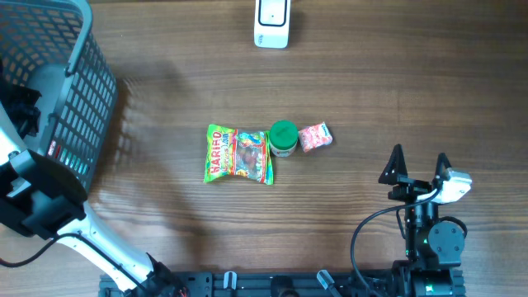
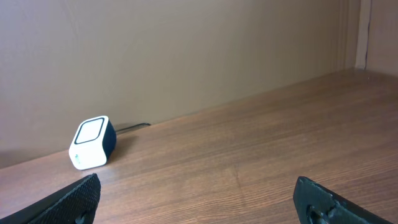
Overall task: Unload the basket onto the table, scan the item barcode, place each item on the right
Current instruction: 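Reach into the basket and grasp the green Zappy wipes pack, then place the Zappy pack on the table above the Haribo bag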
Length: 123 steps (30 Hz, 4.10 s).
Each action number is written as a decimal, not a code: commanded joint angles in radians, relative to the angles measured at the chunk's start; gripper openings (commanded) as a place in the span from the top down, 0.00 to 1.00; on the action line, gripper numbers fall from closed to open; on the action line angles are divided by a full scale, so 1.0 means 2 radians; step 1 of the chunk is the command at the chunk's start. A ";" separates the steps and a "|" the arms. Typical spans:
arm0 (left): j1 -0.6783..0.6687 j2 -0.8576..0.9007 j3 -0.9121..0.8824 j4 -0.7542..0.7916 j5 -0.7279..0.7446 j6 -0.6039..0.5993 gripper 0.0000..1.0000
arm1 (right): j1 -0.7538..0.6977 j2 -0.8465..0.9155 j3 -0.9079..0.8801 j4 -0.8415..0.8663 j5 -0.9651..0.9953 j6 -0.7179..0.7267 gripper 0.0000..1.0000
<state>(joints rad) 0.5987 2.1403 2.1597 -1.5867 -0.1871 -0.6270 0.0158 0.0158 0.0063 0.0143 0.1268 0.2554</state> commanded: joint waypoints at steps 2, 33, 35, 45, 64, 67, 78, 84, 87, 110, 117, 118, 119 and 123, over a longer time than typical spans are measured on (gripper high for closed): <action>-0.006 0.007 -0.006 -0.002 -0.004 -0.003 0.00 | -0.002 0.001 0.000 0.001 -0.008 -0.008 0.00; -0.036 0.075 -0.189 0.091 -0.083 -0.035 0.00 | -0.002 0.001 0.000 0.001 -0.008 -0.008 0.00; -0.035 0.075 -0.189 0.081 -0.099 -0.035 0.00 | -0.002 0.001 0.000 0.001 -0.008 -0.008 0.00; -0.024 0.075 -0.195 0.056 -0.121 -0.035 0.02 | -0.002 0.001 0.000 0.001 -0.008 -0.008 0.00; -0.023 0.071 -0.137 -0.010 -0.111 -0.035 0.96 | -0.002 0.001 0.000 0.001 -0.008 -0.009 0.00; -0.023 0.067 -0.057 -0.050 -0.093 -0.002 0.96 | -0.002 0.001 0.000 0.001 -0.008 -0.008 0.00; -0.023 -0.083 0.062 -0.047 0.051 0.033 0.96 | -0.002 0.001 0.000 0.001 -0.008 -0.008 0.00; -0.023 -0.173 0.066 -0.037 0.051 0.020 0.96 | -0.002 0.001 0.000 0.001 -0.008 -0.009 0.00; -0.023 -0.210 0.066 -0.035 0.078 0.018 0.96 | -0.002 0.001 0.000 0.001 -0.008 -0.008 0.00; -0.301 -0.291 0.065 0.004 0.175 0.022 0.96 | -0.002 0.001 0.000 0.001 -0.008 -0.008 0.00; -0.449 -0.249 0.065 0.038 0.113 0.022 0.96 | -0.002 0.001 0.000 0.001 -0.008 -0.008 0.00; -0.483 -0.223 0.065 0.037 0.075 0.021 0.96 | -0.002 0.001 0.000 0.001 -0.008 -0.009 0.00; -0.496 -0.207 0.064 0.036 0.060 0.021 0.96 | -0.002 0.001 0.000 0.001 -0.008 -0.008 0.00; -0.533 -0.136 0.064 0.036 0.006 -0.008 0.96 | -0.002 0.001 0.000 0.001 -0.008 -0.009 0.00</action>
<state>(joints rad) -0.4118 1.7412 2.2784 -1.5177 -0.0185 -0.5884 0.0158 0.0158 0.0063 0.0139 0.1268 0.2554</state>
